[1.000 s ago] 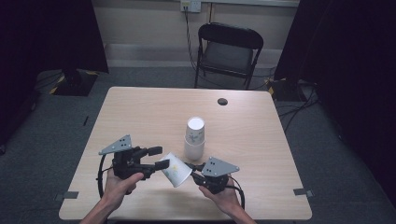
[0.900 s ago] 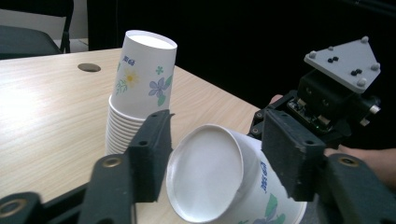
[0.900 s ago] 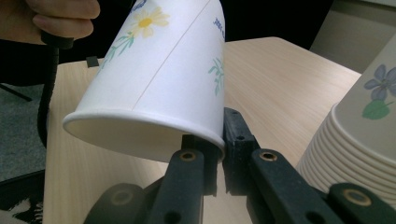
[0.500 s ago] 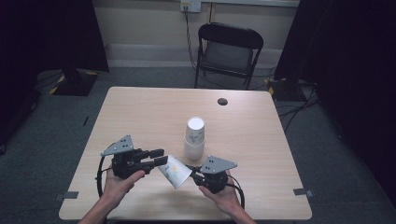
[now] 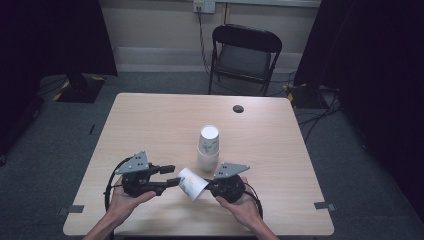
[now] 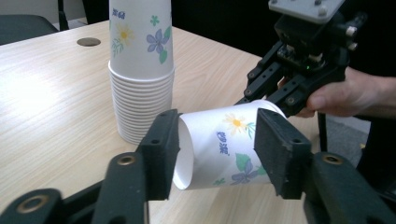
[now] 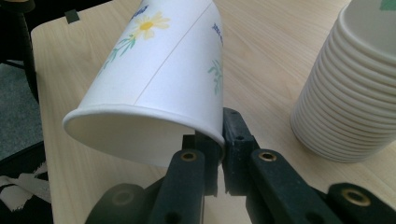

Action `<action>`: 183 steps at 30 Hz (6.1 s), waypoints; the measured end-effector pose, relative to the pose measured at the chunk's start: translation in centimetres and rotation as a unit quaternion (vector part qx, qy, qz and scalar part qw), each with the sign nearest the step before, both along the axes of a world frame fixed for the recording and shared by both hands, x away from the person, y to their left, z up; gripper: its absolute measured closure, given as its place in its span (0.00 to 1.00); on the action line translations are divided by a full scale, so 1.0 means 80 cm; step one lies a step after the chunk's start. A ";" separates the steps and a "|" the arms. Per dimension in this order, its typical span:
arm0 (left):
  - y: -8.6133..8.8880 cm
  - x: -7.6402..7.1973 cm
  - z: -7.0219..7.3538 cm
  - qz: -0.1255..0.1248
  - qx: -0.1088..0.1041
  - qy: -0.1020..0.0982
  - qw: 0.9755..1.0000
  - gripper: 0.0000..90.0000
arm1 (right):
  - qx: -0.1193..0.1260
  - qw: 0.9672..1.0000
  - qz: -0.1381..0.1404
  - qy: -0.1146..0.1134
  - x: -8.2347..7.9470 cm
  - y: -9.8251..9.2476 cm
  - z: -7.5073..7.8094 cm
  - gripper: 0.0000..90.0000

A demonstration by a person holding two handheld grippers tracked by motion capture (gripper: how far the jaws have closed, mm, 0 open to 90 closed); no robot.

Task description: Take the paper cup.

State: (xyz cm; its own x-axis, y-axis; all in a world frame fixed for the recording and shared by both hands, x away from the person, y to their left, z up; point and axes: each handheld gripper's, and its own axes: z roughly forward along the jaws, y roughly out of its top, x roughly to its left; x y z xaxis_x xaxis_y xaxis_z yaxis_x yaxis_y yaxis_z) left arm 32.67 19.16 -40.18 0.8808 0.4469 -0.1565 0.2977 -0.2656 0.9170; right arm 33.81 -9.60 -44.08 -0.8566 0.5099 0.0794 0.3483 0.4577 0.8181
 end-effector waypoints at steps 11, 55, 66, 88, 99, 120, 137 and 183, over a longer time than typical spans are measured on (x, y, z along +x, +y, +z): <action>-0.017 0.001 -0.003 -0.045 0.019 -0.004 0.999 0.37 | -0.014 1.000 0.008 0.019 0.000 0.007 -0.001 0.96; -0.053 -0.011 -0.040 -0.058 0.168 -0.089 0.980 0.22 | 0.061 0.998 -0.001 0.025 0.007 -0.005 0.015 0.98; -0.059 -0.012 -0.044 -0.052 0.194 -0.111 0.973 0.30 | 0.072 0.997 -0.008 0.027 0.009 -0.006 0.020 0.97; -0.075 -0.016 -0.047 -0.050 0.190 -0.102 0.975 0.30 | 0.059 0.997 -0.008 0.043 0.007 0.013 0.020 0.93; -0.063 -0.009 -0.042 -0.037 0.130 -0.051 0.989 0.35 | 0.096 0.995 -0.010 0.008 0.003 0.005 0.025 0.82; -0.062 -0.017 -0.045 -0.011 0.145 -0.063 0.987 0.36 | 0.115 0.993 -0.021 0.036 0.009 -0.004 0.026 0.99; -0.061 -0.019 -0.043 -0.010 0.136 -0.077 0.988 0.31 | 0.108 0.993 -0.029 0.044 0.008 0.004 0.030 1.00; -0.062 -0.020 -0.033 -0.005 0.108 -0.076 0.991 0.33 | 0.083 0.995 -0.034 0.041 0.004 0.018 0.022 0.88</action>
